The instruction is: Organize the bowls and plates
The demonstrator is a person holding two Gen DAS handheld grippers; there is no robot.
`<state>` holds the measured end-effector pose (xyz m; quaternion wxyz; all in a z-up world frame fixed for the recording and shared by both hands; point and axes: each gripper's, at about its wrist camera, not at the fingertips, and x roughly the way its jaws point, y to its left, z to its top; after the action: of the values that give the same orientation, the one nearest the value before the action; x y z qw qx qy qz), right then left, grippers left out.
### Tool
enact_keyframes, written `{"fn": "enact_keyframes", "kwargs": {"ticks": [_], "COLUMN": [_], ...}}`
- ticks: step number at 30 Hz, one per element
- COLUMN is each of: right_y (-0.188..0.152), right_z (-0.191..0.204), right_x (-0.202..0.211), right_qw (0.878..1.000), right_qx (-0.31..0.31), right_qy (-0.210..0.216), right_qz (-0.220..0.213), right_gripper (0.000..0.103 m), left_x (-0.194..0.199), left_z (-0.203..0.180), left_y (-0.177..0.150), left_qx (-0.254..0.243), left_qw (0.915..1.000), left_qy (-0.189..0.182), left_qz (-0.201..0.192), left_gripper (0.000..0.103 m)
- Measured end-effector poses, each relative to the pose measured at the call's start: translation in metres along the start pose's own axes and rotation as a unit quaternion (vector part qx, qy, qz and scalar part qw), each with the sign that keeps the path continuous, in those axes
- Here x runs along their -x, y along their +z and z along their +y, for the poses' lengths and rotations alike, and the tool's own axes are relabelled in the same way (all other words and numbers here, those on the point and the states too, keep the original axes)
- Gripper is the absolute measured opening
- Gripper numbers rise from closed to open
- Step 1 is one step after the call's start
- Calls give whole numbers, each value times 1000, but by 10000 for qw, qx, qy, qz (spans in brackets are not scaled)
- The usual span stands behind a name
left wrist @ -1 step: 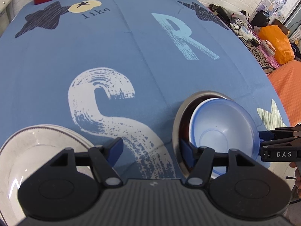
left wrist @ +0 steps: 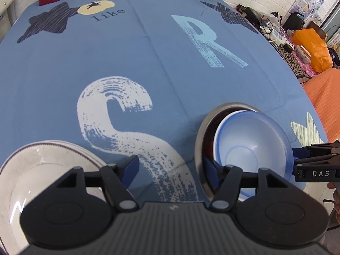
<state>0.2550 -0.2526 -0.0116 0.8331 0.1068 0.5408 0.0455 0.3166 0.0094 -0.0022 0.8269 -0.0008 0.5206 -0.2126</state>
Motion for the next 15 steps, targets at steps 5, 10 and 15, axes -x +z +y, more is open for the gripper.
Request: {"fn": "enact_keyframes", "kwargs": {"ticks": [5, 10, 15], "right_y": [-3, -2, -6], "right_z": [-1, -1, 3], "right_x": [1, 1, 2], "right_qw": [9999, 9999, 9996], "right_qx": [-73, -109, 145], "right_qy": [-15, -29, 165], "right_qz": [-102, -71, -203], "right_gripper": [45, 45, 30], "left_x": [0, 0, 2], "left_z": [0, 0, 1], "left_y": [0, 0, -2], "left_qx": [-30, -46, -14], "left_qw": [10000, 10000, 9999], "left_qy": [-9, -29, -101], "left_qz": [-23, -10, -37], "left_gripper": [65, 65, 61]}}
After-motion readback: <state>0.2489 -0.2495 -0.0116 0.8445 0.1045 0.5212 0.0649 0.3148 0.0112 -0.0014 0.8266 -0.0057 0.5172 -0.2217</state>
